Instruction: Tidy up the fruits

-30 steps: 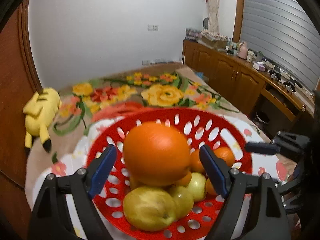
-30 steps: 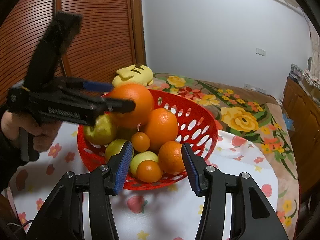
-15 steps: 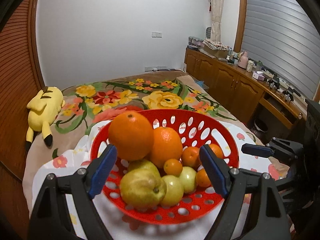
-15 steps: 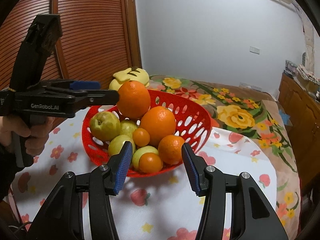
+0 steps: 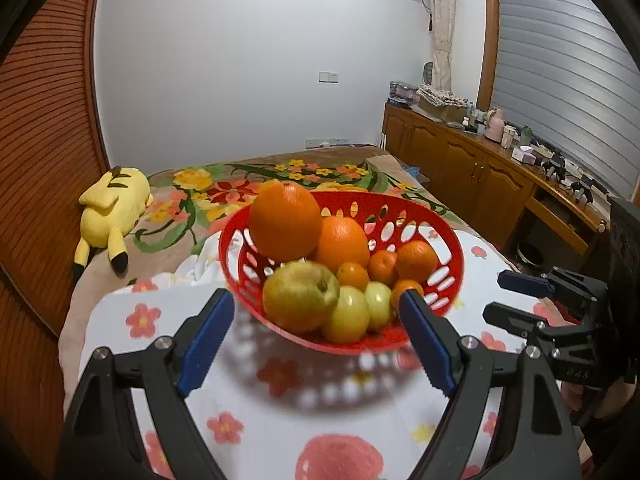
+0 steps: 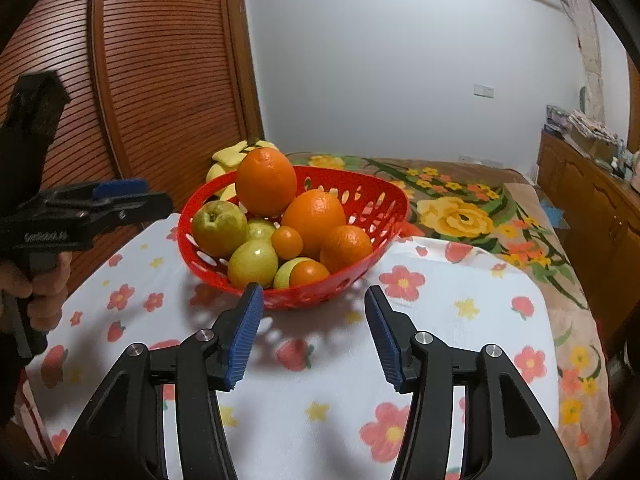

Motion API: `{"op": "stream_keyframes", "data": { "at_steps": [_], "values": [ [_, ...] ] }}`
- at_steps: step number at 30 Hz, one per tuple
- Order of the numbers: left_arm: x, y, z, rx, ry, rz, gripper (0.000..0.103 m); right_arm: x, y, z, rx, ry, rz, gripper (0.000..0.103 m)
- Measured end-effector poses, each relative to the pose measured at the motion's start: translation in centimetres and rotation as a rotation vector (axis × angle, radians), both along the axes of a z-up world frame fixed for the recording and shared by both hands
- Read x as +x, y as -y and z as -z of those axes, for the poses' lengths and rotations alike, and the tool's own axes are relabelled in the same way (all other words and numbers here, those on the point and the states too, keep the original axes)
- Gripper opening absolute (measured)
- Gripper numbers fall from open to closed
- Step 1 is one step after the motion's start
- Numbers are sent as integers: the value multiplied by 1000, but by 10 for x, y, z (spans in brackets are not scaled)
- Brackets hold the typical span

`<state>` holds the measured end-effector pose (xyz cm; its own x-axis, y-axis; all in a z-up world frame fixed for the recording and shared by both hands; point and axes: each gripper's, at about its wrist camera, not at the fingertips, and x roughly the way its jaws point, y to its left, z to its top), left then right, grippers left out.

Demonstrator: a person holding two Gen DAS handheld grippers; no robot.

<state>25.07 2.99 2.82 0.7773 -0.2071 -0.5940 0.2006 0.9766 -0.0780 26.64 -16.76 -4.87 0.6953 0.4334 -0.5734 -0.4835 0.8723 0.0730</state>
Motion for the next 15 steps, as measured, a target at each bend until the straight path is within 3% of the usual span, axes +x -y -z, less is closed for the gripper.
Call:
{"op": "stream_keyframes", "data": {
  "at_steps": [8,15],
  "values": [
    [-46,-1,-2,-9,33,-31,86,-27,3,-7,26,27,19,60],
    [-81,-1,-11,20,95,-60,95,-52,3,-19,42,72,55,72]
  ]
}}
